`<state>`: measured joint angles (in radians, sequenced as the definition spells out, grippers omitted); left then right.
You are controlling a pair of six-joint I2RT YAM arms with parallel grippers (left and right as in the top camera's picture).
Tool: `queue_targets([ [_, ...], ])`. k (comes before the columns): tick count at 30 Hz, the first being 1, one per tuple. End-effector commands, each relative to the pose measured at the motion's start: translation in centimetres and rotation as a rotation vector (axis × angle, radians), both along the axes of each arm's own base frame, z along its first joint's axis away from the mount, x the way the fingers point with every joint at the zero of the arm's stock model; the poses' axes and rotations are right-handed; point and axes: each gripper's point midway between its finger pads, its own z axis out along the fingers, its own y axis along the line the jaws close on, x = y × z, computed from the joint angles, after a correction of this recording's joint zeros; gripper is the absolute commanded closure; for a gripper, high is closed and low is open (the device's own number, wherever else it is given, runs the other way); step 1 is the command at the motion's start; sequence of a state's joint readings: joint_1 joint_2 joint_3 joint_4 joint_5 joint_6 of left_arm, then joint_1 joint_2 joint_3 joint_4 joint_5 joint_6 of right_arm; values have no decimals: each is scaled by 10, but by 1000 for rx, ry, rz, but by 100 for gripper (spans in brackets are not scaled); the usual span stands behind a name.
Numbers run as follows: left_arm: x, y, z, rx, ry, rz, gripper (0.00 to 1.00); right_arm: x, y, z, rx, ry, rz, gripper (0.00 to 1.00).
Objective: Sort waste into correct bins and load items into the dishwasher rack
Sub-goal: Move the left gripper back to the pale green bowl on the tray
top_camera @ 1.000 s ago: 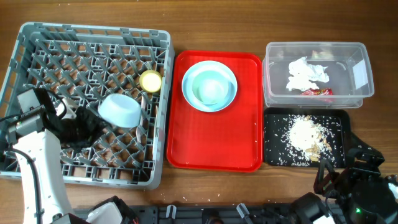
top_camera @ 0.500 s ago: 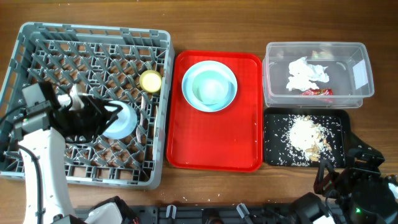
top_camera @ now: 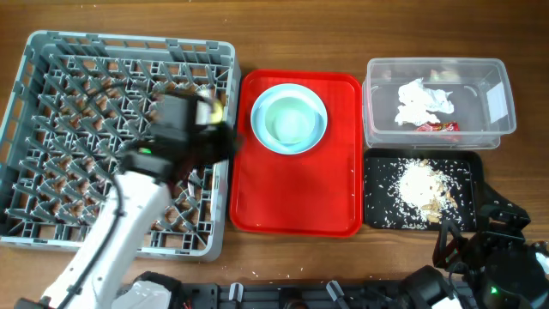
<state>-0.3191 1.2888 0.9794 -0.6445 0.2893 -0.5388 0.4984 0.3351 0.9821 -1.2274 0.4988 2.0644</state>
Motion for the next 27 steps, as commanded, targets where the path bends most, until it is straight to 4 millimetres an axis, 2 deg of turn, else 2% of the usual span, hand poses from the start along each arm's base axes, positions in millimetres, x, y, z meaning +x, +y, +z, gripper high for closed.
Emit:
queue_targets([
  [1, 0, -44, 10, 72, -108, -19, 75, -1, -3, 1, 3, -10, -16, 0],
  [3, 1, -68, 21, 68, -124, -61, 77, -1, -3, 1, 3, -11, -16, 0],
  [7, 24, -95, 53, 147, -51, -137, 76, -1, -3, 1, 3, -10, -16, 0],
  [10, 41, -115, 56, 234, 13, -219, 71, -1, -3, 1, 3, -11, -16, 0],
  [11, 48, -125, 48, 265, 36, -252, 70, -1, -3, 1, 3, -10, -16, 0],
  [13, 61, -141, 19, 307, 65, -275, 70, -1, -3, 1, 3, -10, -16, 0],
  [15, 67, -144, -11, 358, 98, -275, 70, -1, -3, 1, 3, -11, -16, 0],
  [16, 68, -146, -42, 396, 150, -281, 69, -1, -3, 1, 3, -10, -16, 0],
  [19, 66, -144, -81, 439, 225, -290, 65, -1, -3, 1, 3, -10, -16, 0],
  [22, 64, -144, -97, 454, 257, -295, 65, -1, -3, 1, 3, -10, -16, 0],
  [27, 62, -147, -98, 456, 257, -303, 65, -1, -3, 1, 3, -11, -16, 0],
])
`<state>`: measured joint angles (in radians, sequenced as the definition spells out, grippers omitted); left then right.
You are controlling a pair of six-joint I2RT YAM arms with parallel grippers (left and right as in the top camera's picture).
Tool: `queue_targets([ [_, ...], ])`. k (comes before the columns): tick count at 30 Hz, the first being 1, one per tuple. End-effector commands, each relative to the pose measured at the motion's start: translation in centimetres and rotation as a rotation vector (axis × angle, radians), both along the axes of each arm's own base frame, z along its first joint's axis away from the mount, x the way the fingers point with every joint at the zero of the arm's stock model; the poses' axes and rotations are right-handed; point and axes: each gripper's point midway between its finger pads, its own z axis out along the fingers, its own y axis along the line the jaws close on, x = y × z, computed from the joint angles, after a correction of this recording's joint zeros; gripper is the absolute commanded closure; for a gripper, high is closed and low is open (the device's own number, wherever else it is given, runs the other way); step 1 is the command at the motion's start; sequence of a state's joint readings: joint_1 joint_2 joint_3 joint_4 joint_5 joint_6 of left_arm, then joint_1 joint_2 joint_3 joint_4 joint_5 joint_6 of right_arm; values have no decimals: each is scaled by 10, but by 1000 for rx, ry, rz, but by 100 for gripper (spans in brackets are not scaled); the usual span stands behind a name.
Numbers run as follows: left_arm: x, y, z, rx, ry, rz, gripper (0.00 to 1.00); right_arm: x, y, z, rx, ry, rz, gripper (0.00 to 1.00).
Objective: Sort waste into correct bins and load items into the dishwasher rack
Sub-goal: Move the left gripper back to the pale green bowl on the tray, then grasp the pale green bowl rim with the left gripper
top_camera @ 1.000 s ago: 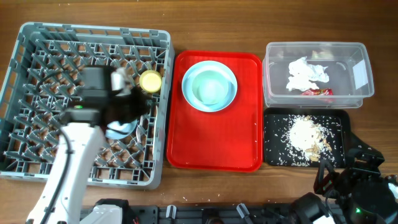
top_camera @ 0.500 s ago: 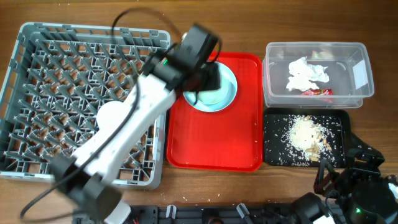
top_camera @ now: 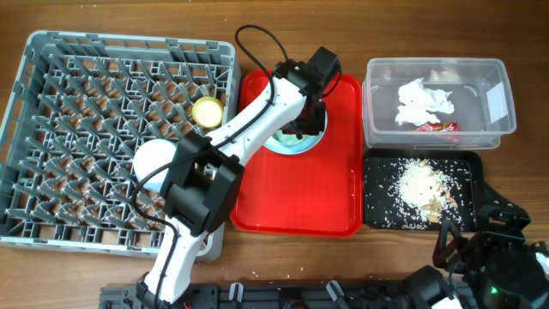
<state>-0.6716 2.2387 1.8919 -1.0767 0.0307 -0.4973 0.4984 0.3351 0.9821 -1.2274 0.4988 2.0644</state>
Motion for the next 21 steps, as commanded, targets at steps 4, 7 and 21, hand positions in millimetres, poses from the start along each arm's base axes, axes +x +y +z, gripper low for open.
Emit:
queue_targets([
  [4, -6, -14, 7, -3, -30, -52, 64, -1, -3, 1, 3, -10, -16, 0],
  [7, -6, -21, 8, -12, -49, -65, 63, -1, -3, 1, 3, -11, -16, 0],
  [21, 4, -13, 8, 45, -107, -53, 75, -1, -3, 1, 3, -10, -15, 0],
])
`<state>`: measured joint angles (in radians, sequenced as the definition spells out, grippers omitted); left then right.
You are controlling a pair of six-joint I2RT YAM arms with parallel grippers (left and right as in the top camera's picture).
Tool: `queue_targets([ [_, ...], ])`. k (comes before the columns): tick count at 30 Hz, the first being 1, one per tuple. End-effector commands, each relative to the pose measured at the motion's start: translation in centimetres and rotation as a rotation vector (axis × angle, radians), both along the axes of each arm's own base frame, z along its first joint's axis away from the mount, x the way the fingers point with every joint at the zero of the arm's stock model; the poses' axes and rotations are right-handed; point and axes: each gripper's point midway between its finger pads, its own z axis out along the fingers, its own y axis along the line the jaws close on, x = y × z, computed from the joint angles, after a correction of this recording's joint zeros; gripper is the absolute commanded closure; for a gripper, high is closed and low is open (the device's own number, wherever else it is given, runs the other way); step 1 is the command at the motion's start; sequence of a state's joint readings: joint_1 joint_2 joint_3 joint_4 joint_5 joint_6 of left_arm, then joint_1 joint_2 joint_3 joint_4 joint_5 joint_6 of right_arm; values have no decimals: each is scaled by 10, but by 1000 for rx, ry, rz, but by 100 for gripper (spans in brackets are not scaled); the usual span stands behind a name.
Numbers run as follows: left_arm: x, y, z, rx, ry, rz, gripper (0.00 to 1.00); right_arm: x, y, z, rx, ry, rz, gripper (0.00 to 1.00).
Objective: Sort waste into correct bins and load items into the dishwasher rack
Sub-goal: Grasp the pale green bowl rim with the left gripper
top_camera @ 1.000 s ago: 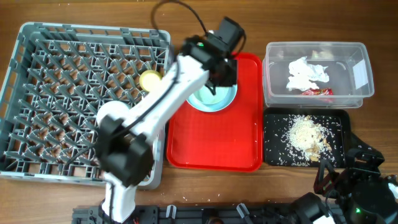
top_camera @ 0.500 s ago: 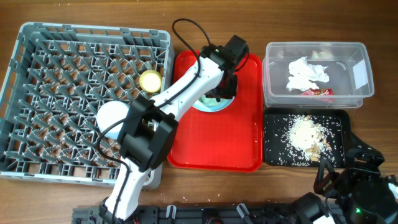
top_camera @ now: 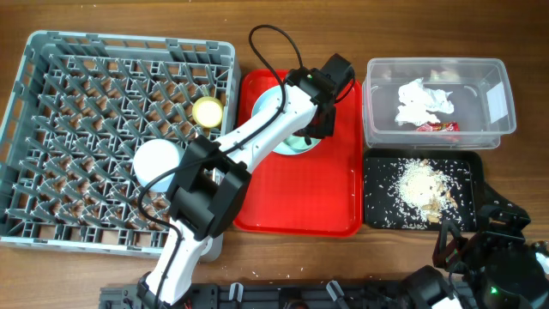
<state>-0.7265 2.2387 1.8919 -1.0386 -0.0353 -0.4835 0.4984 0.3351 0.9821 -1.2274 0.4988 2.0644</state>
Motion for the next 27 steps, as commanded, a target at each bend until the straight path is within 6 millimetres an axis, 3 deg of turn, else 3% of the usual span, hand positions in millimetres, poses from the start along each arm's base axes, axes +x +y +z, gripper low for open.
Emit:
queue_targets([
  [1, 7, 5, 6, 18, -36, 6, 74, -1, -3, 1, 3, -10, -16, 1],
  [7, 6, 6, 6, 23, -31, 6, 63, -1, -3, 1, 3, -10, -16, 0],
  [11, 2, 1, 11, -14, -15, -2, 80, -1, -3, 1, 3, -10, -16, 0],
  [18, 2, -15, 69, -146, -90, -25, 76, -1, -3, 1, 3, -10, -16, 0],
  [22, -14, -29, 60, -106, -89, -116, 73, -1, -3, 1, 3, -10, -16, 0],
  [27, -15, -27, 37, 9, -152, -130, 68, -1, -3, 1, 3, -10, -16, 0],
])
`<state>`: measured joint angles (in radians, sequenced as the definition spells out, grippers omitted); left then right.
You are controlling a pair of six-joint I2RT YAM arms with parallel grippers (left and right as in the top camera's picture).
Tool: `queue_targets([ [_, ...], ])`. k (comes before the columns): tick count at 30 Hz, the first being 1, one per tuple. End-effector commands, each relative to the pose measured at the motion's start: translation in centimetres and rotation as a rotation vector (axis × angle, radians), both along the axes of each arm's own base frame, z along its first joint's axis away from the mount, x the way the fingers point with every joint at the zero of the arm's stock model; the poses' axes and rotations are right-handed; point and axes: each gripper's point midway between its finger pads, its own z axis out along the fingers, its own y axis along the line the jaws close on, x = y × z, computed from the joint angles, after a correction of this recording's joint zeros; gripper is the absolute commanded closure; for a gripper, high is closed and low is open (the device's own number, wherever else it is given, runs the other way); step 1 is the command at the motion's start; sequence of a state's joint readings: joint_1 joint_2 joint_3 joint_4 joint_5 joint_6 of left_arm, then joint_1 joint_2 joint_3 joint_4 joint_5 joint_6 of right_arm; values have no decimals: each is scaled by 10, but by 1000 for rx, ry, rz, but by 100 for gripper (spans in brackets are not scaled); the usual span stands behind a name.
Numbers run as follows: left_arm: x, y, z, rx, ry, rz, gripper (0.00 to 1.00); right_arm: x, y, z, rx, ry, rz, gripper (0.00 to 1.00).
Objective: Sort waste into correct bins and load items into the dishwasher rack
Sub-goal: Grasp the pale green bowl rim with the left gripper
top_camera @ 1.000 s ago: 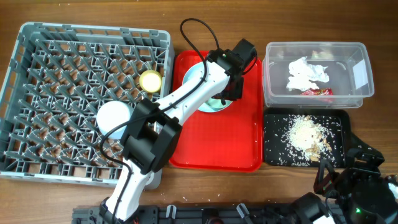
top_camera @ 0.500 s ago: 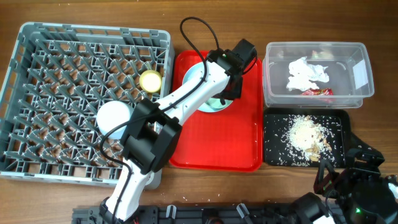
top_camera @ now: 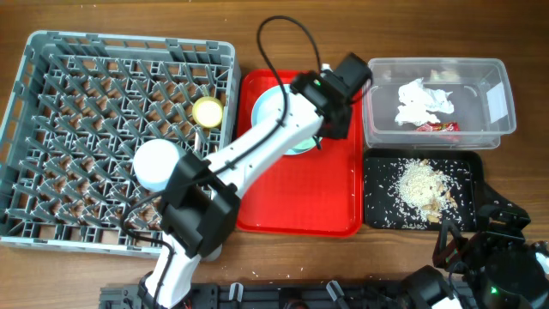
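Observation:
A light blue bowl [top_camera: 273, 120] sits at the back of the red tray [top_camera: 296, 202], its right half hidden under my left arm. The left gripper [top_camera: 333, 122] hangs over the bowl's right rim, close to the clear bin; its fingers are hidden from above, so its state is unclear. A small yellow round item [top_camera: 207, 112] rests in the grey dishwasher rack [top_camera: 51, 129] near the rack's right side. The right gripper [top_camera: 463, 245] lies dark and low at the bottom right corner, and its jaws cannot be made out.
A clear plastic bin [top_camera: 493, 129] at the back right holds white crumpled paper [top_camera: 423, 99] and a red wrapper [top_camera: 437, 127]. In front of it a black tray [top_camera: 377, 172] carries scattered rice scraps [top_camera: 422, 184]. A black cable loops above the left arm.
The left gripper has shifted a little to the right, from over the bowl's right part to its right rim beside the clear bin. Bowl, yellow item and right arm are unchanged.
The left gripper was first over the rack's right side by the yellow item. Then the yellow item stood alone in the rack and the gripper was over the bowl. It then sat further right on the bowl, and now at its right rim.

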<state>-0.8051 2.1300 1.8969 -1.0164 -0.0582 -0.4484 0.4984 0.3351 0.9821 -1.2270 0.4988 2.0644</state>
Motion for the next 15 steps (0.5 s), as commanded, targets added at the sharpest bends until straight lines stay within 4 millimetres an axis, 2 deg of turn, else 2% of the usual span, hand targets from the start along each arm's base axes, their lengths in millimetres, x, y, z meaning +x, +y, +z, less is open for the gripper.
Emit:
queue_targets([
  [1, 1, 5, -19, 80, -37, -17, 68, -1, -3, 1, 3, -10, -16, 0],
  [6, 7, 18, -29, 139, -72, 7, 68, -1, -3, 1, 2, -10, -15, 0],
  [15, -1, 24, -50, 167, -41, 0, 67, -1, -3, 1, 3, -10, -16, 0],
])
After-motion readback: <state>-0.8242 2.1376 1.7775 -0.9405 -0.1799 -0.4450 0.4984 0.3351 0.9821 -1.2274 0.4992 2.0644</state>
